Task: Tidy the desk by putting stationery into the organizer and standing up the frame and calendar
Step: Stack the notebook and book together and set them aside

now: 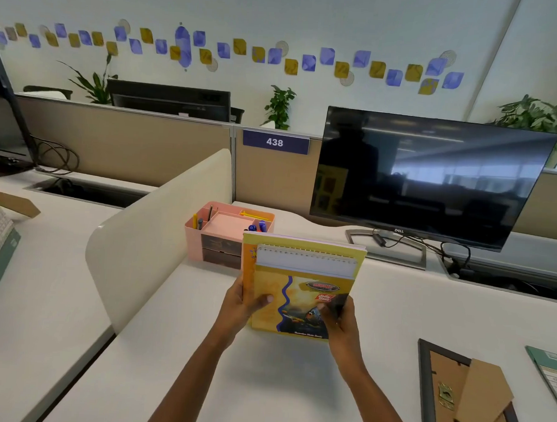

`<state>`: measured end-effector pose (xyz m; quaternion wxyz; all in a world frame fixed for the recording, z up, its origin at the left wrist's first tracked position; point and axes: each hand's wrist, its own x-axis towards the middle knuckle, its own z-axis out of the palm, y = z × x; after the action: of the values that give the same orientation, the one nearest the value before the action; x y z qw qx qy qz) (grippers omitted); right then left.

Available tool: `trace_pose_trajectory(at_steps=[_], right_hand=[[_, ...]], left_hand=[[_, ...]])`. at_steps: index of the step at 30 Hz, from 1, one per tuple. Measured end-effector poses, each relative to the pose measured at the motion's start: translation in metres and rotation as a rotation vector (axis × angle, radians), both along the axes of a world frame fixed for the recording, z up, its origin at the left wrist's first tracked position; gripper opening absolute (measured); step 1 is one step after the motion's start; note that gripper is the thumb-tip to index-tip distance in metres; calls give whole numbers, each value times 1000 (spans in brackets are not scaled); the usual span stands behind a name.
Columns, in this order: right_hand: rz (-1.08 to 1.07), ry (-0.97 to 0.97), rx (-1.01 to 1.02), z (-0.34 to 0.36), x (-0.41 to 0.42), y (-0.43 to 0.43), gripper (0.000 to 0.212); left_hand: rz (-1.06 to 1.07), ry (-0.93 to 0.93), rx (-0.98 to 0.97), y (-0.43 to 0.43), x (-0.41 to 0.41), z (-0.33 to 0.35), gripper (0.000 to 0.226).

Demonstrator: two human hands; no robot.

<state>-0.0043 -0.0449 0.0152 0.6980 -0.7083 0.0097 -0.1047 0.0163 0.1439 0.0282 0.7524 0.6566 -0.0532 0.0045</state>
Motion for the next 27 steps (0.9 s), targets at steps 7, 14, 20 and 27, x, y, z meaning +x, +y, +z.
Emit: trace_pose_trajectory(at_steps=[7, 14, 20, 27], right_hand=[[-57, 66, -151, -8, -1, -2, 11], [-47, 193, -249, -14, 2, 16, 21], [49, 346, -255, -21, -2, 54, 37], [103, 428, -273, -35, -11, 95, 38]], left_hand=[[93, -11, 82, 1, -1, -20, 54], [164, 107, 235, 19, 4, -15, 23], [231, 256, 379, 54, 2, -21, 43], [232, 356, 474, 96, -9, -29, 45]])
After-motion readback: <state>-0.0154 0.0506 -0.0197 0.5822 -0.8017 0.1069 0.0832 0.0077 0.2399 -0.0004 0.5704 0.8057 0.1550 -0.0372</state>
